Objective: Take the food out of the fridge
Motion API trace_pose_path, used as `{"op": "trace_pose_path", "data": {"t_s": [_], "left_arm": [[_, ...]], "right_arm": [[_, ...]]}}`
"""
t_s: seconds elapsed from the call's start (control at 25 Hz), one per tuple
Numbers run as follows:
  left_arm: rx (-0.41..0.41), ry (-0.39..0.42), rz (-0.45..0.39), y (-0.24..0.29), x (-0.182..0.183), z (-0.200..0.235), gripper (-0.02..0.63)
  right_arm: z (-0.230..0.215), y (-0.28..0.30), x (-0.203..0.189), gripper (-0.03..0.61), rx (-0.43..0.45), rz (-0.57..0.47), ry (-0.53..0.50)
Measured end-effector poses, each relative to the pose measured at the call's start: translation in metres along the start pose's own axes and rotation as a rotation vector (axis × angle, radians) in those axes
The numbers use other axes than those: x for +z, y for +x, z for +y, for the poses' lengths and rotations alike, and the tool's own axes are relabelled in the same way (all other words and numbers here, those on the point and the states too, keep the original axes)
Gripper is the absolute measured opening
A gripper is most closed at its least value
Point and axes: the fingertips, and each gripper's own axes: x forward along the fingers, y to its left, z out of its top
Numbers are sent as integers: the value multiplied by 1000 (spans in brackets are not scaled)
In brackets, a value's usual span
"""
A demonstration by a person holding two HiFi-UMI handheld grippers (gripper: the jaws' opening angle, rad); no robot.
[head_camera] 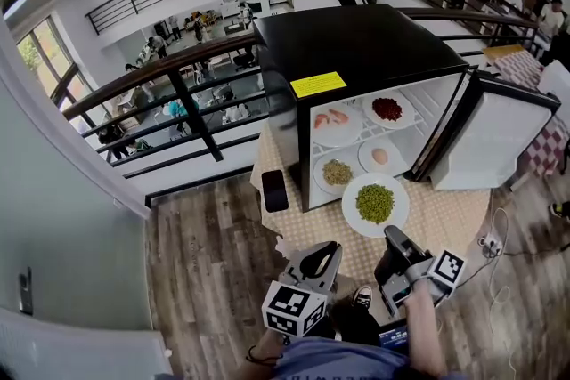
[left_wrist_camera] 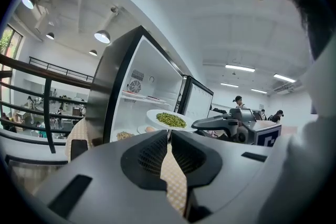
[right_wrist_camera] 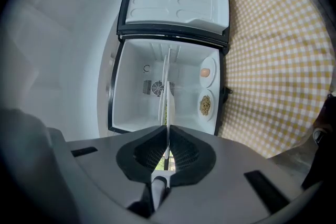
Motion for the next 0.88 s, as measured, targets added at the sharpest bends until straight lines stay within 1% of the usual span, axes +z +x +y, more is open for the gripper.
{"op": "trace_pose_path", "data": {"t_s": [0.24, 0.52, 0.72, 0.88], "left_arm": [[-9, -14, -3, -9, -8, -2, 21], [-16, -14, -18, -6, -7, -20, 21], [-17, -4, -32, 3, -5, -49, 21], [-10, -4, -37, 3, -8, -87, 21]], "right_arm": [[-3, -12, -18, 26, -5, 15, 10], [0, -40, -12, 26, 8, 14, 9], [-6, -77, 4, 26, 5, -7, 18], [-9, -119, 18, 26, 8, -19, 16]]}}
